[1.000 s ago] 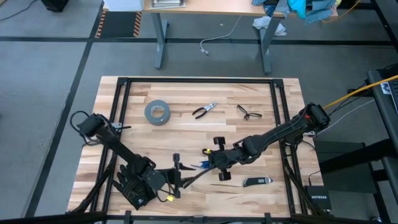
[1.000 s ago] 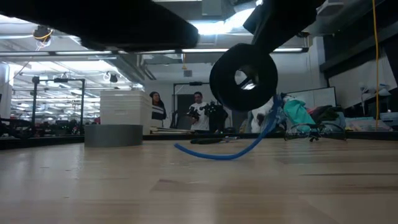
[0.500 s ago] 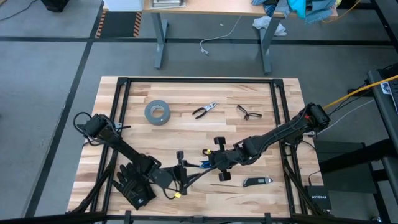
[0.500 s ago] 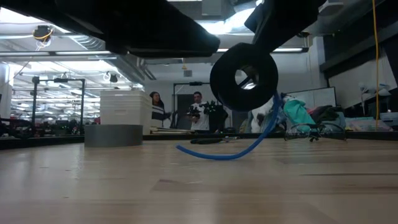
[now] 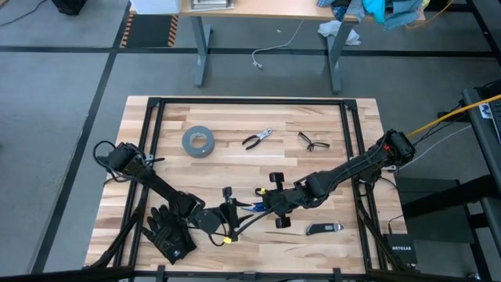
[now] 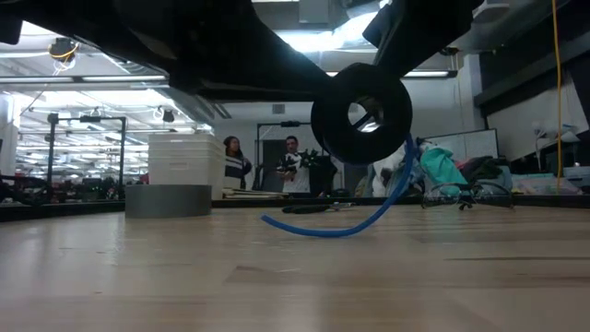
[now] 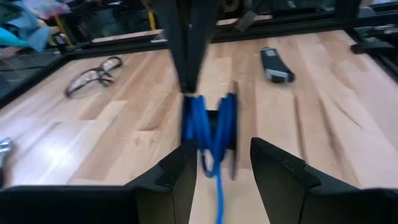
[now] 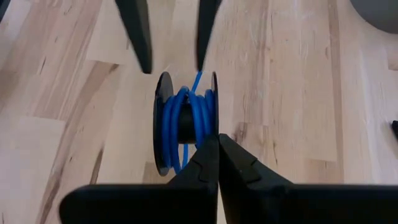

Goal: Coil cords
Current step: Uncoil the blue wire cable from the black spool

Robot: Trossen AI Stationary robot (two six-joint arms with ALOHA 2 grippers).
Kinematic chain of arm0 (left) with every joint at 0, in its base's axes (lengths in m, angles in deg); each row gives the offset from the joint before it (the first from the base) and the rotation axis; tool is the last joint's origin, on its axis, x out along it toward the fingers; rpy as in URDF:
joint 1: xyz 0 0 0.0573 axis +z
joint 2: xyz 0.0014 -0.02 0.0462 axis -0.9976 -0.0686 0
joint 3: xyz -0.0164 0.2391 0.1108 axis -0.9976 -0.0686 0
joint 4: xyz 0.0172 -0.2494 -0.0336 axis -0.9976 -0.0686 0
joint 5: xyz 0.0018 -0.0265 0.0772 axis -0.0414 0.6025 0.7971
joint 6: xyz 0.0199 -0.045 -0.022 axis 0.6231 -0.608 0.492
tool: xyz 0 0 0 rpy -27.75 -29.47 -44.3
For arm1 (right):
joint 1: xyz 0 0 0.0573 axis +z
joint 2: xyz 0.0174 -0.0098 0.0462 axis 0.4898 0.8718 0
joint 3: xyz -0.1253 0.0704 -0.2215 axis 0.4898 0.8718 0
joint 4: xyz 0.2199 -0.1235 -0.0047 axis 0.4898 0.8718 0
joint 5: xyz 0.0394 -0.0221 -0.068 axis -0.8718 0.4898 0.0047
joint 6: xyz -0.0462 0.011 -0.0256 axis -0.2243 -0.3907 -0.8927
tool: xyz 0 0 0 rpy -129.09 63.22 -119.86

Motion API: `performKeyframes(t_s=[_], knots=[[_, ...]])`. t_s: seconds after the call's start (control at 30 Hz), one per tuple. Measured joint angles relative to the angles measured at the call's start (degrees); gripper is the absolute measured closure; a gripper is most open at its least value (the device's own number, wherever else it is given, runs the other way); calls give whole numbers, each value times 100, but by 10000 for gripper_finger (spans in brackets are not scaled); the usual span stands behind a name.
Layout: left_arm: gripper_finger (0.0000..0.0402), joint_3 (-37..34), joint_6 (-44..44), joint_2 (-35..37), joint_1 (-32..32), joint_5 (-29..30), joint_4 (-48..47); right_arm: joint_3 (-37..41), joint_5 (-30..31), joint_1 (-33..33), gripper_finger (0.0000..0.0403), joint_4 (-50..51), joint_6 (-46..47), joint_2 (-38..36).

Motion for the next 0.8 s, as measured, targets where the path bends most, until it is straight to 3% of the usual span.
performKeyframes(t_s=[0.6,0.8], knots=[[300,0,-25,0,125,-171,-3,0,11,0,403,-2,15,0],[337,-2,-8,0,186,-438,-5,0,0,0,403,-4,17,1]])
